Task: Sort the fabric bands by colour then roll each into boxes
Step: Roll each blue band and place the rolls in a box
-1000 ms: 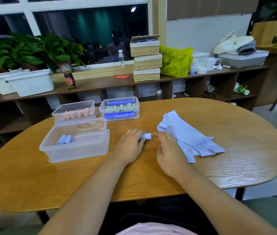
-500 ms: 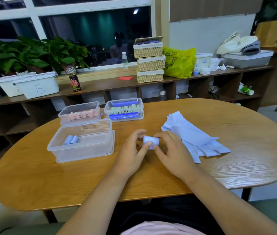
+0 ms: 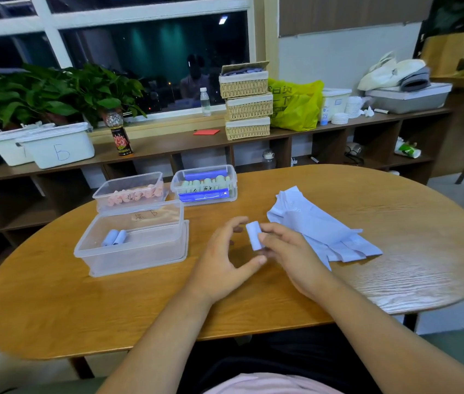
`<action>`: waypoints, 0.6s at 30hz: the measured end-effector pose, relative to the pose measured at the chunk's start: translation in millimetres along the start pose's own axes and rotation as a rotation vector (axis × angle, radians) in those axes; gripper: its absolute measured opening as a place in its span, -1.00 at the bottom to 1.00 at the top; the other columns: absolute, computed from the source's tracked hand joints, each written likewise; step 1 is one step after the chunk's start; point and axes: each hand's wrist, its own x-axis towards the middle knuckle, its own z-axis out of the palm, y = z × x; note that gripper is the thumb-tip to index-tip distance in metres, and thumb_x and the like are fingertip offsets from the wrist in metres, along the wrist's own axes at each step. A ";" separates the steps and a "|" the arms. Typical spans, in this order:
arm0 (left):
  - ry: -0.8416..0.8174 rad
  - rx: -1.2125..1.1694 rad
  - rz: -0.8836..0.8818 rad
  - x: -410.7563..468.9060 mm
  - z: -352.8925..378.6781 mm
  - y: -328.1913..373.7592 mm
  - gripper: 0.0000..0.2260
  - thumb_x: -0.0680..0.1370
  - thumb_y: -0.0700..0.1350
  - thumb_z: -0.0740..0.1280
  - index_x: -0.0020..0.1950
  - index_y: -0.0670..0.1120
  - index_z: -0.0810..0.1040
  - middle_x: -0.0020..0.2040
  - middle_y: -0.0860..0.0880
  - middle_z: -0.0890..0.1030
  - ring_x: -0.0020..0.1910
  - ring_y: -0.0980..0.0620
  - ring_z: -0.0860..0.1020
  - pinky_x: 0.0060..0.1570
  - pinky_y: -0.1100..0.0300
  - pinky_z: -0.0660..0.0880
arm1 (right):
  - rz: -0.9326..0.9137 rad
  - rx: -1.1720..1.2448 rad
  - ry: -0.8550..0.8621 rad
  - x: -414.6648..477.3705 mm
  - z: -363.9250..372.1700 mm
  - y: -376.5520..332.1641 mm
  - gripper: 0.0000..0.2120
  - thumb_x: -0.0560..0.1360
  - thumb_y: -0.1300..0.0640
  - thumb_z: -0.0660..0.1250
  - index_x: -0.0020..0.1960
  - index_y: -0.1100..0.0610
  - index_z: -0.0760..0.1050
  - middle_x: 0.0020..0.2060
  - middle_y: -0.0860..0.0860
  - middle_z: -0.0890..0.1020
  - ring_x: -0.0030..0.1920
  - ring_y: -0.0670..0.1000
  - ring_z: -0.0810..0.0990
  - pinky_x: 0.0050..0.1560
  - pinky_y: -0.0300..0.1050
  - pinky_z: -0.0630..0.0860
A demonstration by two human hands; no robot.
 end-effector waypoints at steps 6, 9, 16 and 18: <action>0.038 0.112 0.057 2.9 8.2 3.1 -0.44 0.48 0.02 0.61 0.43 0.06 0.54 0.30 0.22 0.58 0.34 0.18 0.52 0.29 0.22 0.48 | 0.115 0.050 -0.121 -2.4 3.6 2.1 -0.73 0.72 0.21 0.25 0.23 0.04 0.70 0.10 0.11 0.73 0.13 0.05 0.69 0.22 0.00 0.60; 0.062 0.106 0.044 4.3 8.1 0.5 -0.48 0.45 0.09 0.59 0.38 0.06 0.60 0.24 0.21 0.62 0.30 0.17 0.55 0.27 0.24 0.49 | 0.131 0.047 -0.115 -1.9 5.0 3.0 -0.70 0.73 0.20 0.23 0.22 0.00 0.72 0.12 0.07 0.74 0.13 0.02 0.69 0.20 -0.04 0.61; 0.083 0.235 0.042 2.4 10.9 -1.7 -0.49 0.47 0.17 0.51 0.37 0.03 0.64 0.21 0.14 0.69 0.20 0.21 0.58 0.21 0.31 0.49 | 0.110 0.009 -0.122 -4.6 6.5 2.9 -0.76 0.71 0.08 0.31 0.16 0.18 0.70 0.05 0.24 0.71 0.08 0.03 0.67 0.21 -0.02 0.63; 0.047 0.258 0.054 2.4 10.7 -3.1 -0.48 0.47 0.13 0.53 0.40 0.02 0.63 0.24 0.08 0.70 0.23 0.16 0.60 0.22 0.29 0.50 | 0.076 -0.067 -0.145 -4.7 7.6 4.1 -0.82 0.64 0.09 0.41 0.15 0.17 0.70 0.07 0.25 0.72 0.09 0.05 0.68 0.26 0.09 0.60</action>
